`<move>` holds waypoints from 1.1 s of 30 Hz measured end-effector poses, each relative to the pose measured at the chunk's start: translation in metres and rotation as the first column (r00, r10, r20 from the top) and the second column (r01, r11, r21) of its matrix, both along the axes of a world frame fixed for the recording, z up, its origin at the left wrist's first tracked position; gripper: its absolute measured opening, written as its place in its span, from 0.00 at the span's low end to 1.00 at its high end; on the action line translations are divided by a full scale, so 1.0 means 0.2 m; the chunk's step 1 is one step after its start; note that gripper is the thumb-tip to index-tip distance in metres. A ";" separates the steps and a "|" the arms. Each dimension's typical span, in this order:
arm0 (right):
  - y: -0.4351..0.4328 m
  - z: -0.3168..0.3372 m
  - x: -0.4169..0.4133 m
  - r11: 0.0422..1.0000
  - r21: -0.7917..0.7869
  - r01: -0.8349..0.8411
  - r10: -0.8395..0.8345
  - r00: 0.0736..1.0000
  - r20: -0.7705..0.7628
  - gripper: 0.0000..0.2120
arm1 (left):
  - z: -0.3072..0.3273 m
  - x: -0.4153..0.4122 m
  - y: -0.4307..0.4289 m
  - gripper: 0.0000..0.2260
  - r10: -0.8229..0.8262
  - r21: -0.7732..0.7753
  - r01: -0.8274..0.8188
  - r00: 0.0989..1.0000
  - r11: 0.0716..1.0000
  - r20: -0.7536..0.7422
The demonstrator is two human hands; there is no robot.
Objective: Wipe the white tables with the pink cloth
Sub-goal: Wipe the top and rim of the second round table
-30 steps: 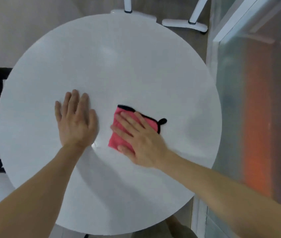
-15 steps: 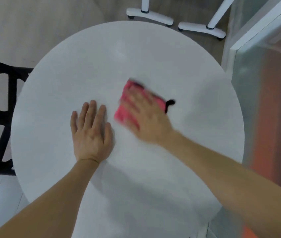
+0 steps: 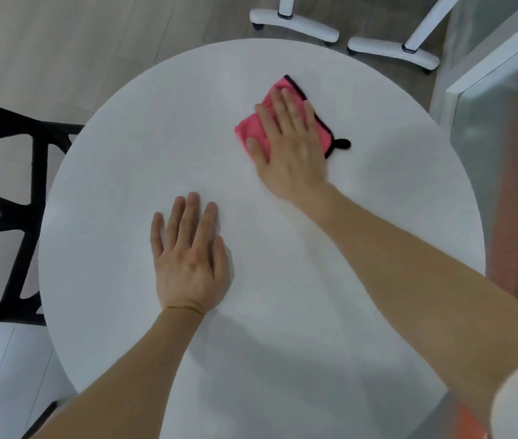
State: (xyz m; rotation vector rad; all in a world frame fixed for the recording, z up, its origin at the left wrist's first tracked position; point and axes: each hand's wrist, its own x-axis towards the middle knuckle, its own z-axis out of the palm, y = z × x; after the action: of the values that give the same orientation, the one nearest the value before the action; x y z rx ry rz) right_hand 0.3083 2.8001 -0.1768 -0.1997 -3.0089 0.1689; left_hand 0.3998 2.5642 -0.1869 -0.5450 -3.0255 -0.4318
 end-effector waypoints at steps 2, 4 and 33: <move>-0.19 0.00 0.03 0.972 -0.008 -0.235 0.235 0.972 0.020 0.30 | 0.01 0.00 0.00 0.26 -0.003 -0.006 0.003 1.000 1.000 0.007; -0.15 -0.01 0.08 0.942 -0.020 -0.335 0.336 0.942 0.017 0.29 | 0.01 0.00 -0.01 0.26 -0.008 -0.014 0.008 1.000 1.000 0.011; 0.13 0.02 0.73 0.725 0.001 0.689 -0.681 0.717 0.151 0.33 | 0.09 -0.43 -0.60 0.07 -0.243 -0.021 0.242 0.970 0.970 -0.013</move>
State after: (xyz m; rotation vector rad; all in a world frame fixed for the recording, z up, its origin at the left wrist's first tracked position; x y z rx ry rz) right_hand 0.4544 2.8258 -0.1719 -1.3605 -2.8169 0.1630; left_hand 0.3140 2.4451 -0.1681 -0.9209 -2.9605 -0.4053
